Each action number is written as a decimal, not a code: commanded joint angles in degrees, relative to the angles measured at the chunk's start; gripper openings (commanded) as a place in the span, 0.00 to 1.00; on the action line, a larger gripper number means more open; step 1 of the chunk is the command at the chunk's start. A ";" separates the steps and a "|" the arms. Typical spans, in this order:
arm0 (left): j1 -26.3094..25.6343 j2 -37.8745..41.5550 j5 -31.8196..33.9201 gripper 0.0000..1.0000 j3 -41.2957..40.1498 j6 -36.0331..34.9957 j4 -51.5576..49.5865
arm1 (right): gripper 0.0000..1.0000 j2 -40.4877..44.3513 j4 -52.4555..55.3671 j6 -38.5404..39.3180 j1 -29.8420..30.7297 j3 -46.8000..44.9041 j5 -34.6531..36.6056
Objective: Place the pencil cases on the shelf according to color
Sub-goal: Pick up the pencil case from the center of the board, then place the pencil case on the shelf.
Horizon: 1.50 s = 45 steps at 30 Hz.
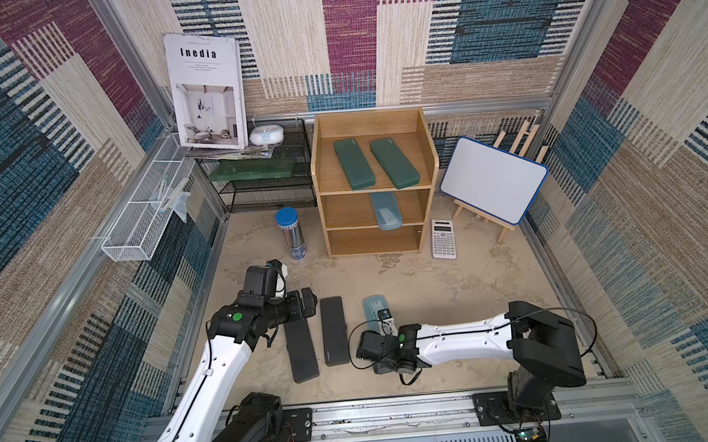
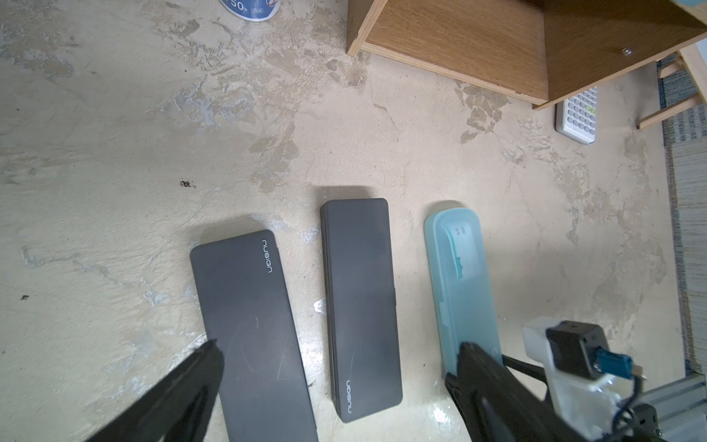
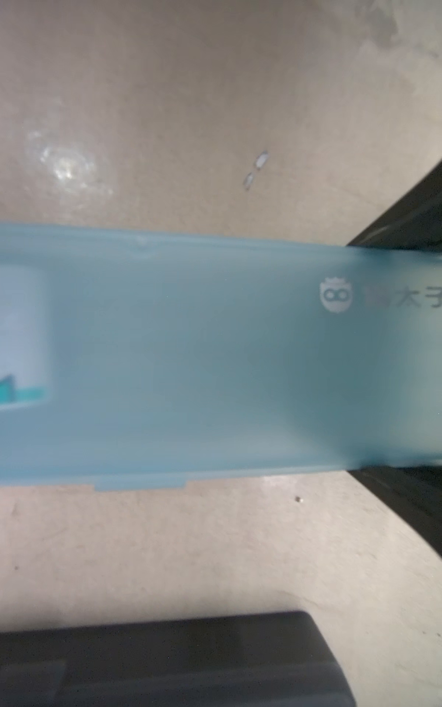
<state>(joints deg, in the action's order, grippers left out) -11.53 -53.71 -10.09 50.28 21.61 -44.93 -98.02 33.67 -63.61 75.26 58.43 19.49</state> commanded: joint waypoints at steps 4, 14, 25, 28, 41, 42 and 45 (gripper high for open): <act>0.05 0.15 0.42 0.99 0.09 -0.56 -0.33 | 0.62 3.74 9.00 -2.03 -0.03 5.76 9.78; 0.09 -0.11 -0.58 0.99 -0.05 -0.25 -0.17 | 0.66 -0.14 8.40 14.28 -9.29 22.03 17.25; 0.02 0.22 -2.13 1.00 -0.14 -0.10 -0.25 | 0.65 -14.74 4.58 30.15 -21.78 45.16 12.18; 0.02 0.53 -2.73 0.99 -0.27 -0.01 -0.05 | 0.65 -19.34 5.14 32.28 -23.57 51.63 11.39; 0.02 0.91 -4.84 1.00 -0.62 0.02 0.28 | 0.74 -34.60 13.79 33.85 -27.75 74.93 8.24; 0.02 0.91 -4.91 1.00 -0.56 -0.07 0.38 | 0.76 -34.61 13.79 33.79 -27.80 74.90 8.22; 0.02 0.99 -5.11 0.99 -0.62 -0.11 0.28 | 0.82 -34.44 13.89 33.69 -27.89 74.73 7.78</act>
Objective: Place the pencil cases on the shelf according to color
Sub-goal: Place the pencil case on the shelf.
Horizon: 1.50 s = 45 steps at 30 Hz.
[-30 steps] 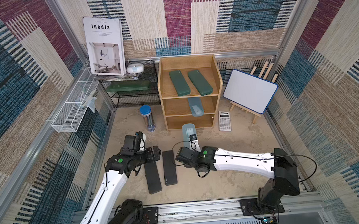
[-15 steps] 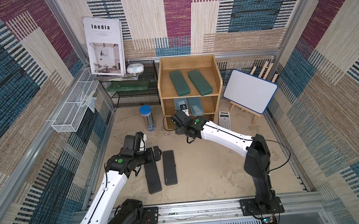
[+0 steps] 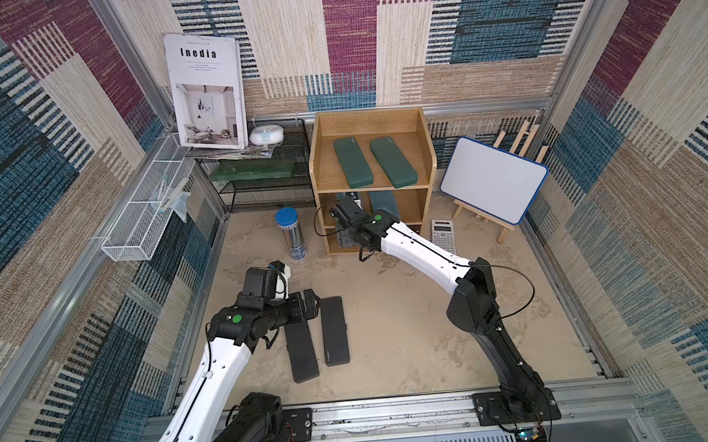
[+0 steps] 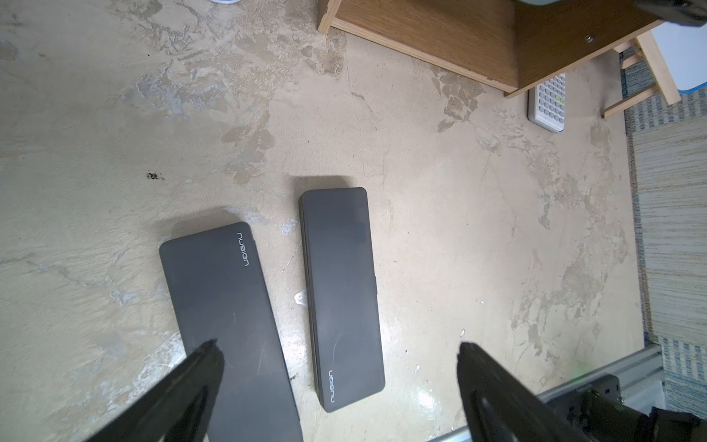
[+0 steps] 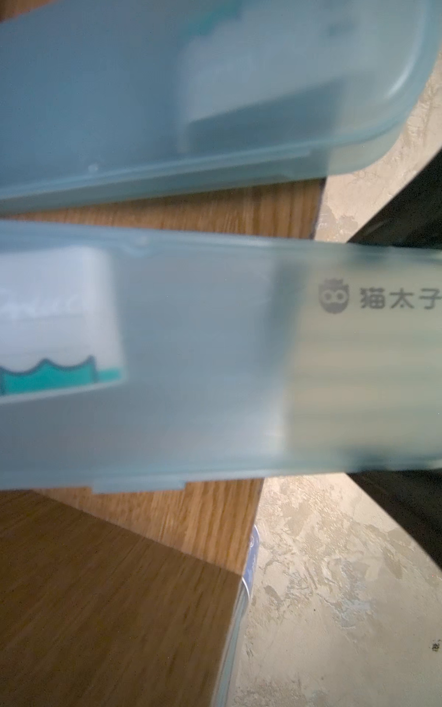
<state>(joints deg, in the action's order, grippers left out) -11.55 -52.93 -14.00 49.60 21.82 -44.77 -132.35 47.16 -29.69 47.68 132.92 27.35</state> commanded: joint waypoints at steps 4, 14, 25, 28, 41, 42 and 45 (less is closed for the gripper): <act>0.04 0.28 -1.27 0.99 0.05 -0.30 0.17 | 0.84 0.25 0.43 -0.44 -0.30 0.23 -1.08; 0.04 0.46 -1.47 0.99 0.05 -0.31 0.21 | 0.92 2.89 0.18 -0.55 -0.15 0.00 -4.53; 0.04 0.49 -0.89 0.99 -0.12 -0.25 0.13 | 0.90 14.42 -5.05 -0.88 1.15 -15.83 -6.54; 0.04 0.46 -0.68 0.99 -0.04 -0.16 0.18 | 0.89 17.00 -5.87 -0.81 1.72 -20.02 -7.26; 0.05 1.57 1.51 0.99 1.87 5.39 0.84 | 0.34 33.48 -28.16 1.30 3.92 -47.87 -6.62; 0.04 1.89 0.36 0.99 1.69 6.88 2.38 | 0.26 33.56 -29.39 1.35 3.91 -48.46 -5.81; 0.04 2.32 -0.13 0.99 0.52 9.89 6.35 | 0.00 31.55 -31.07 2.19 3.50 -47.23 -4.01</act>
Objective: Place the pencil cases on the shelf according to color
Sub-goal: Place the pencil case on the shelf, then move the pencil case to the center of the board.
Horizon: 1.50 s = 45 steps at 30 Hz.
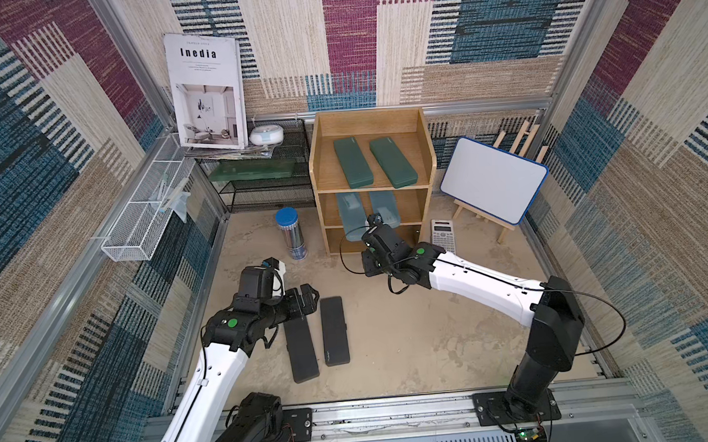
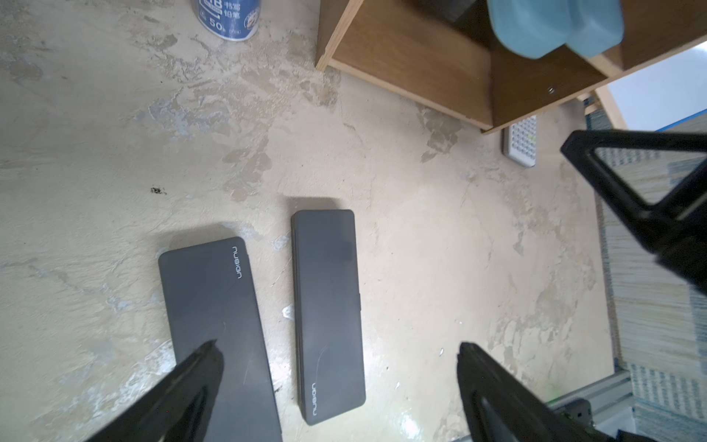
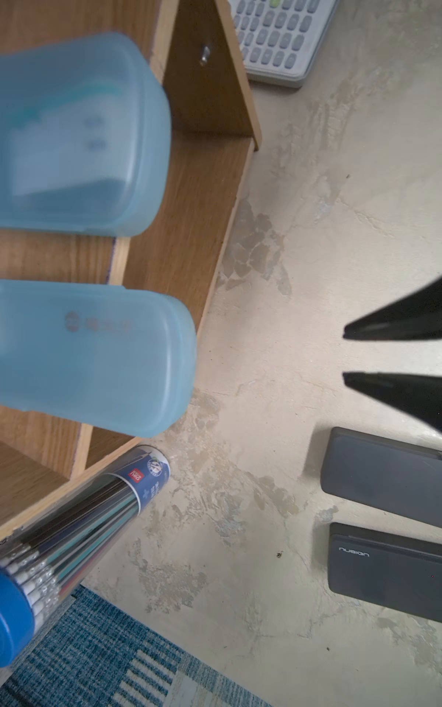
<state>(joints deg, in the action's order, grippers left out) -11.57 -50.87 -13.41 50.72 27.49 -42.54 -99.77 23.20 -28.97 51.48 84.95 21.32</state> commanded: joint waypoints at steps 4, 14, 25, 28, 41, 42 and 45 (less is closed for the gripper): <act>0.06 -0.50 1.06 0.99 -1.11 5.03 3.79 | 0.00 -7.22 -3.18 3.31 -0.68 7.76 3.45; -0.02 -0.93 0.10 0.99 -6.31 8.30 7.27 | 0.00 -16.36 -2.50 6.36 -2.83 16.48 5.17; -0.69 -3.72 -1.56 1.00 -9.15 9.41 9.33 | 0.00 -21.29 -3.07 7.62 -3.72 23.86 1.94; -2.81 -4.91 -1.39 1.00 -8.84 9.23 9.32 | 0.00 -19.81 -1.42 6.77 -3.60 23.80 1.00; -16.93 -7.12 9.78 1.00 -11.53 14.24 7.02 | 0.51 5.39 -6.06 1.96 1.86 -3.47 -0.13; -17.76 -7.32 10.47 1.00 -11.97 14.81 6.95 | 0.54 7.31 -6.46 1.51 2.48 -6.03 -0.46; -20.77 -8.97 12.84 1.00 -12.44 16.05 7.04 | 0.63 13.10 -6.35 -1.37 4.49 -13.61 -0.10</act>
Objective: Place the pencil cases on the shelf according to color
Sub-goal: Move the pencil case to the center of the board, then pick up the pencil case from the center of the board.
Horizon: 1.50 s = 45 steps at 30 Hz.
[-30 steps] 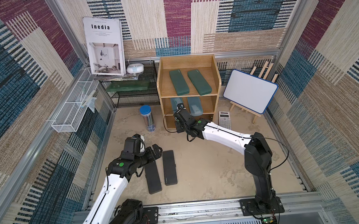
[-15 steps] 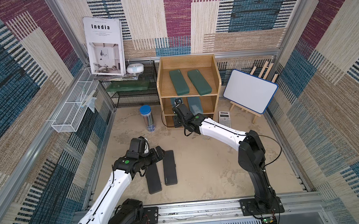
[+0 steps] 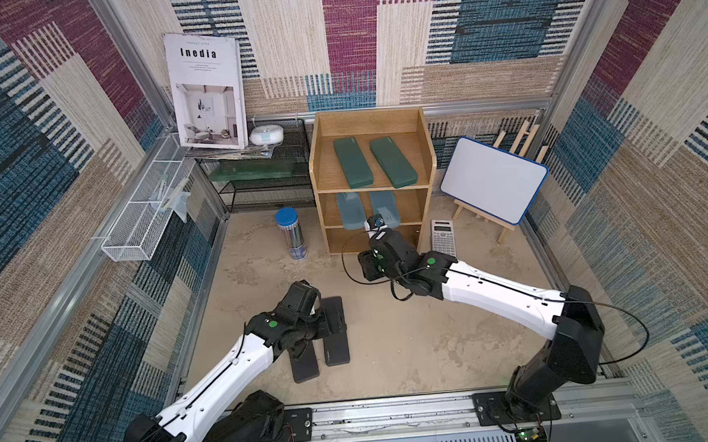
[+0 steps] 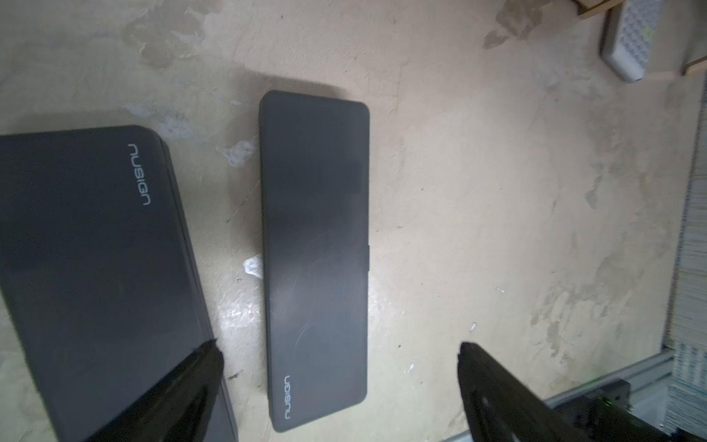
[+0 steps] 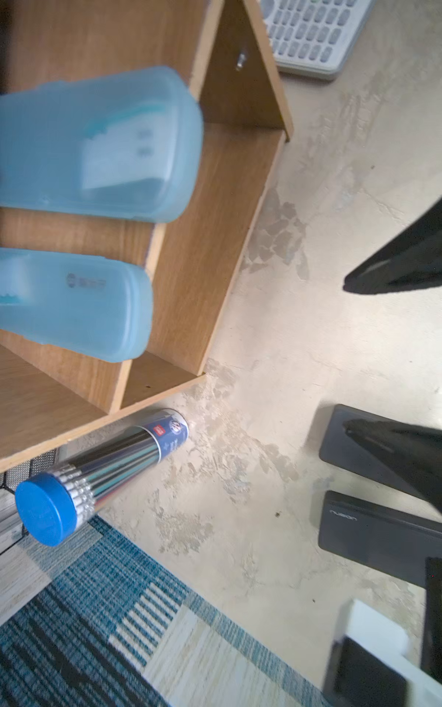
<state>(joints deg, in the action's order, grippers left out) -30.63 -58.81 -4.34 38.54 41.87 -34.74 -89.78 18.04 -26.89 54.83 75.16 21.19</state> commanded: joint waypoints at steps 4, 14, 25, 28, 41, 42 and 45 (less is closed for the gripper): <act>-4.91 -4.92 6.61 1.00 -0.27 3.13 -0.49 | 0.72 10.45 -1.25 -7.67 3.64 -14.04 1.03; -10.97 -19.75 9.16 0.96 1.99 5.01 6.47 | 0.75 23.64 2.79 -16.28 7.04 -29.02 3.34; -25.87 -38.00 11.80 0.94 20.25 7.62 7.82 | 0.77 35.02 9.95 -19.80 7.16 -31.75 8.02; -27.51 -38.43 14.11 0.97 23.70 8.45 5.67 | 0.78 37.24 11.83 -20.45 7.18 -31.30 8.66; -22.99 -13.63 27.05 1.00 12.51 7.38 -6.13 | 0.91 30.12 4.95 -15.66 7.13 -31.53 0.12; -22.27 -11.43 27.42 0.99 11.54 7.14 -7.34 | 0.91 27.16 5.34 -15.47 7.14 -30.63 -0.26; -19.97 -4.78 29.32 1.00 7.06 7.49 -10.38 | 0.93 18.30 6.79 -15.41 7.22 -27.51 -1.35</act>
<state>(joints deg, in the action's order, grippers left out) -52.05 -67.53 21.28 48.34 49.67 -39.83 -66.83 25.02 -43.66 61.98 46.00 22.15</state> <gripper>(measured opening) 0.995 0.932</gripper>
